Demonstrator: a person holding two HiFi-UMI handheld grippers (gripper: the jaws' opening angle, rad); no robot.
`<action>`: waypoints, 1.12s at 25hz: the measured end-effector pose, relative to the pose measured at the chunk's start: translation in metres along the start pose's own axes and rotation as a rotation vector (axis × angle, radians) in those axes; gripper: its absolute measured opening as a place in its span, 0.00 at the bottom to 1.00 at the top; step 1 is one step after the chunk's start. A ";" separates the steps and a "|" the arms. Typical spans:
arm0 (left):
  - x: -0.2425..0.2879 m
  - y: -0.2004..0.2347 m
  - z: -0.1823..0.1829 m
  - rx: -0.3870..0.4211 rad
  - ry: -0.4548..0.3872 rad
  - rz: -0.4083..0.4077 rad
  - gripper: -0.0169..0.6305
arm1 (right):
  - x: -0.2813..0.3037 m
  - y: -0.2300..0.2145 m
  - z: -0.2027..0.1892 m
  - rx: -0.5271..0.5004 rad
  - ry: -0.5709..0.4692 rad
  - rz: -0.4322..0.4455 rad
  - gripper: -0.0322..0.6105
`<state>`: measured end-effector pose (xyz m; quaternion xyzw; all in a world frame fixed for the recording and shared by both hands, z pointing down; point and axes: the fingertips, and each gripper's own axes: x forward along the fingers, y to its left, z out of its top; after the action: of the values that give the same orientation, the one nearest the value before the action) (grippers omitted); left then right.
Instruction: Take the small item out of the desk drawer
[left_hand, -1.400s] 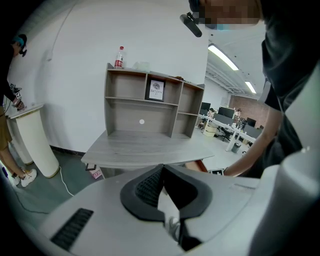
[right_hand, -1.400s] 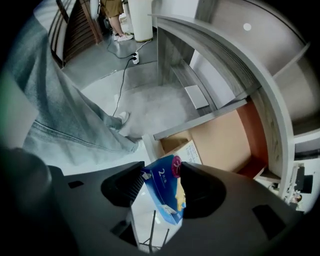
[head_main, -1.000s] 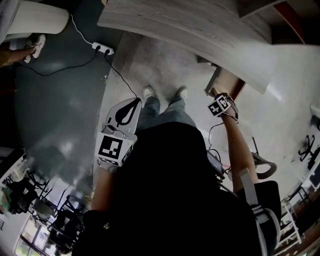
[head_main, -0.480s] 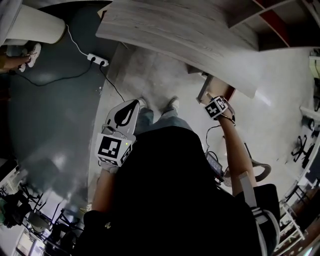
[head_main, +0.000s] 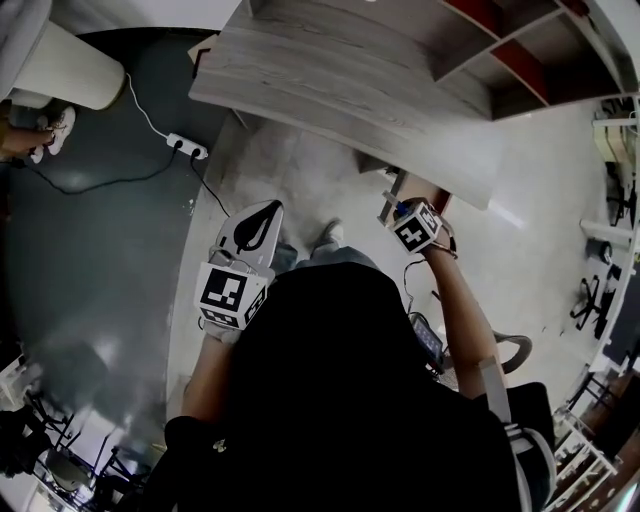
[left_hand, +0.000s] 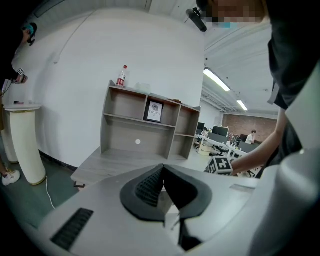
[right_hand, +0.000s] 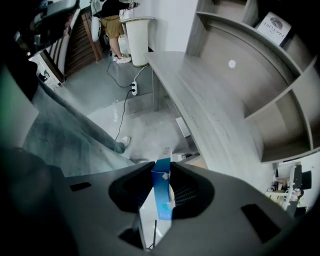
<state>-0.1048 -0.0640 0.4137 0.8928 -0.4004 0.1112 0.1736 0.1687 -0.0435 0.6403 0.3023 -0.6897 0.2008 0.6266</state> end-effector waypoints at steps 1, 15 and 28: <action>0.000 0.000 0.002 0.002 -0.005 -0.002 0.04 | -0.008 0.002 0.008 0.004 -0.023 0.001 0.18; 0.008 0.001 0.030 0.040 -0.060 -0.034 0.04 | -0.137 0.028 0.134 0.100 -0.522 0.024 0.18; 0.008 0.003 0.050 0.065 -0.080 -0.049 0.04 | -0.257 0.033 0.192 0.125 -1.050 -0.022 0.18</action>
<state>-0.0986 -0.0910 0.3713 0.9113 -0.3811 0.0842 0.1312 0.0122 -0.1032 0.3643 0.4061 -0.8942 0.0566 0.1798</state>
